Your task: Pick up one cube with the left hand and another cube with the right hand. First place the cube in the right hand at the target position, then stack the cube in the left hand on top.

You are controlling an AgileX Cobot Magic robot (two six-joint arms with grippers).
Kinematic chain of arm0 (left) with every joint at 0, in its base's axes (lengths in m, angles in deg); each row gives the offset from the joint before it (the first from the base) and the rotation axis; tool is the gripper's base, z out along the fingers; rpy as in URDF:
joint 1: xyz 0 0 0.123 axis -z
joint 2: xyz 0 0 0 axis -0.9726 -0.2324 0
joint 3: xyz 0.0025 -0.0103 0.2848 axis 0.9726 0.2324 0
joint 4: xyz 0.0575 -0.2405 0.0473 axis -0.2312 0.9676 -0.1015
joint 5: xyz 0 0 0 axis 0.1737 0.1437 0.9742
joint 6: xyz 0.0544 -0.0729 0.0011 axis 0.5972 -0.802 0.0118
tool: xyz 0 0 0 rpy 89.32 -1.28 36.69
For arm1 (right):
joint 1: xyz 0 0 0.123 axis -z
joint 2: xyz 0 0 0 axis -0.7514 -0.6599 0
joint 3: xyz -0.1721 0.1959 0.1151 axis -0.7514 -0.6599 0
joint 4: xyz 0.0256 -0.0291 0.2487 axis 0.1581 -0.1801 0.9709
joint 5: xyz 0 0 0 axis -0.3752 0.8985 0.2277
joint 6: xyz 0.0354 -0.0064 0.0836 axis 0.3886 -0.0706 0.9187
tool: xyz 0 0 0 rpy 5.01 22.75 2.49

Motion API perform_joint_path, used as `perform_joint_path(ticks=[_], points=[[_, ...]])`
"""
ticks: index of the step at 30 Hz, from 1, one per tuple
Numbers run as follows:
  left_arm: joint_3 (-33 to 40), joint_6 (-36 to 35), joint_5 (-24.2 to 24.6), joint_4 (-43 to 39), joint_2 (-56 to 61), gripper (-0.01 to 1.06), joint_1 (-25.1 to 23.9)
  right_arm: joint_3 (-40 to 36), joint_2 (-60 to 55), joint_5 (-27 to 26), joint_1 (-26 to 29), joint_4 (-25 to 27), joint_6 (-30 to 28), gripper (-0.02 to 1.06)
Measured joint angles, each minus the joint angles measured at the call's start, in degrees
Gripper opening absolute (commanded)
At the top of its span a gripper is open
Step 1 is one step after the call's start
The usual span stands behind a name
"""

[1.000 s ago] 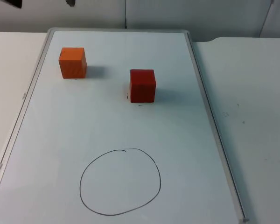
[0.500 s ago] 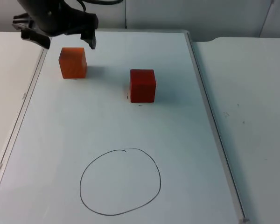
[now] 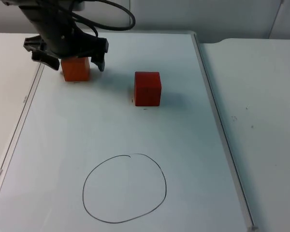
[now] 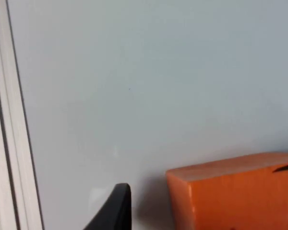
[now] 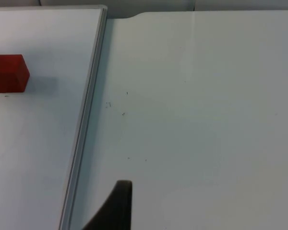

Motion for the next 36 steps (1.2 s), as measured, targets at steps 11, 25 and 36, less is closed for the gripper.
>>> perform_joint_path(ticks=[11, 25, 36], points=[[0.0, -0.1, -0.1, -0.2, -0.4, 0.85, 0.0, 0.0, 0.0, 0.0, 0.0, 0.0, 0.4, 1.05], [-1.7, -2.3, 6.3, -2.4, 3.9, 0.21, 0.0, 0.0, 0.0, 0.0, 0.0, 0.0, 0.5, 1.05], [-5.0, -3.7, 16.1, -5.8, 30.1, 0.21, 0.2, 0.0, 0.0, 0.0, 0.0, 0.0, 0.8, 1.05]])
